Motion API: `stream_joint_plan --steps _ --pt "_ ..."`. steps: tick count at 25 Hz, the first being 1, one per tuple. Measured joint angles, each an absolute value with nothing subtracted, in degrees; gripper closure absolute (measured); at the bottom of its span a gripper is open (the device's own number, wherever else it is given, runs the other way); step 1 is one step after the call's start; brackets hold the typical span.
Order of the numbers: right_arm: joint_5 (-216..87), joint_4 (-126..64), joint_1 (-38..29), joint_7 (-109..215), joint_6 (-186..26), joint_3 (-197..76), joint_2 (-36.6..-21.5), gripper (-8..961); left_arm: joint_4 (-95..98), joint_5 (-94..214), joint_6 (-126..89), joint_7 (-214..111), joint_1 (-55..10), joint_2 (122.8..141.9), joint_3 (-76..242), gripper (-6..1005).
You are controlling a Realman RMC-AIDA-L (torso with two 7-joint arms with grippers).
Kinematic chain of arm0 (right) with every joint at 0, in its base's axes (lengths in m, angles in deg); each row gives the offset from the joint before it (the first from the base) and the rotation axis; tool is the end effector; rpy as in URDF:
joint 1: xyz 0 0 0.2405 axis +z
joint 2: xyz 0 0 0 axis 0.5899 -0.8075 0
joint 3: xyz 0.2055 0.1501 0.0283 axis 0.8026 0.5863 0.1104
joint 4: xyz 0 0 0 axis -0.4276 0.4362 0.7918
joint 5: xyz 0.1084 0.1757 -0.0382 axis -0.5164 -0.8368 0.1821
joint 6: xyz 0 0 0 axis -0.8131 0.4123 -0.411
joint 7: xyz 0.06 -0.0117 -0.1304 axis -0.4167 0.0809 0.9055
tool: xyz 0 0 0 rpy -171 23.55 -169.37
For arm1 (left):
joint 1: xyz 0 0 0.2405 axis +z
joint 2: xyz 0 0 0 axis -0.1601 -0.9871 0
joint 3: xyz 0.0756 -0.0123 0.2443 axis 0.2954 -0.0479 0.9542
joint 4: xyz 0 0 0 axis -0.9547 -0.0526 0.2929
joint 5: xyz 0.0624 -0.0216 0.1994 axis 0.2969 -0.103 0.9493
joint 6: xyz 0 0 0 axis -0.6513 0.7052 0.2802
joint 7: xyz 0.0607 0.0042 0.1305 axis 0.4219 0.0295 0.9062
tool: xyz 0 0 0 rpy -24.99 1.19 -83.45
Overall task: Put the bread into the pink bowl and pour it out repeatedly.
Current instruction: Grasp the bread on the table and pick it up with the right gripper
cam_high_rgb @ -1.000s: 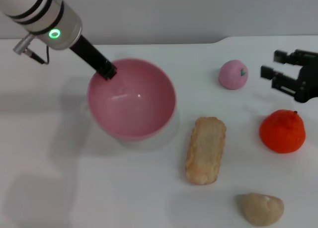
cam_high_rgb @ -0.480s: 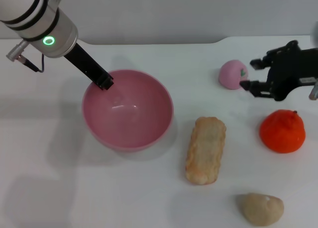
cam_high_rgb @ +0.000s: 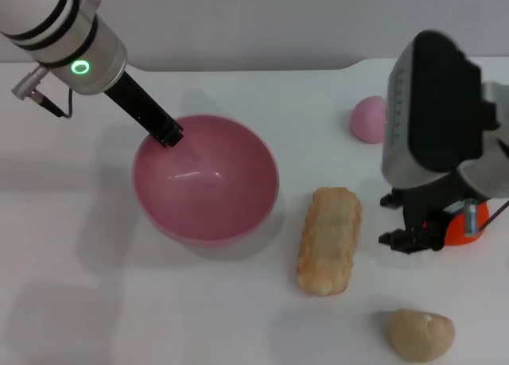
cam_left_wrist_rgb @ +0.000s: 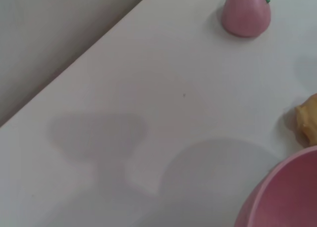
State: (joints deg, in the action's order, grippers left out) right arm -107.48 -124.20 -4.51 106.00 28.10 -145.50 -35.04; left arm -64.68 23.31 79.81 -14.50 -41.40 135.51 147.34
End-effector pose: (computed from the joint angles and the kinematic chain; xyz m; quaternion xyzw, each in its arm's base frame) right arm 0.1337 0.3107 -0.0003 -0.9577 0.0358 -0.2615 0.1142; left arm -0.1328 0.4079 0.0211 -0.9201 -0.2809 0.1836 0.2021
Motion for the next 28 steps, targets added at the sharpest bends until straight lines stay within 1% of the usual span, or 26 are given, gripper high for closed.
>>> stream_joint_plan --steps 5,13,18,24,28 --pt "-109.2 -120.0 -3.7 106.5 25.1 -145.6 -35.17 483 -64.7 23.2 79.9 -14.5 -41.1 135.60 147.3 938" --pt "-112.5 -117.5 -2.7 105.5 20.9 -144.7 -35.30 453 -64.7 23.1 80.3 -14.4 -40.9 135.74 147.5 938" --pt "-112.1 -111.6 -0.3 105.2 19.8 -144.4 -35.18 276 -64.7 23.0 80.4 -14.4 -40.6 135.73 147.5 938" --pt "-111.0 -107.5 1.3 105.2 16.8 -145.0 -35.24 252 -64.7 21.5 80.3 -14.0 -39.6 135.46 147.5 938" --pt "-111.0 -104.5 2.2 105.1 14.0 -146.2 -35.33 255 -64.7 21.5 80.0 -13.7 -39.0 135.45 147.5 937"
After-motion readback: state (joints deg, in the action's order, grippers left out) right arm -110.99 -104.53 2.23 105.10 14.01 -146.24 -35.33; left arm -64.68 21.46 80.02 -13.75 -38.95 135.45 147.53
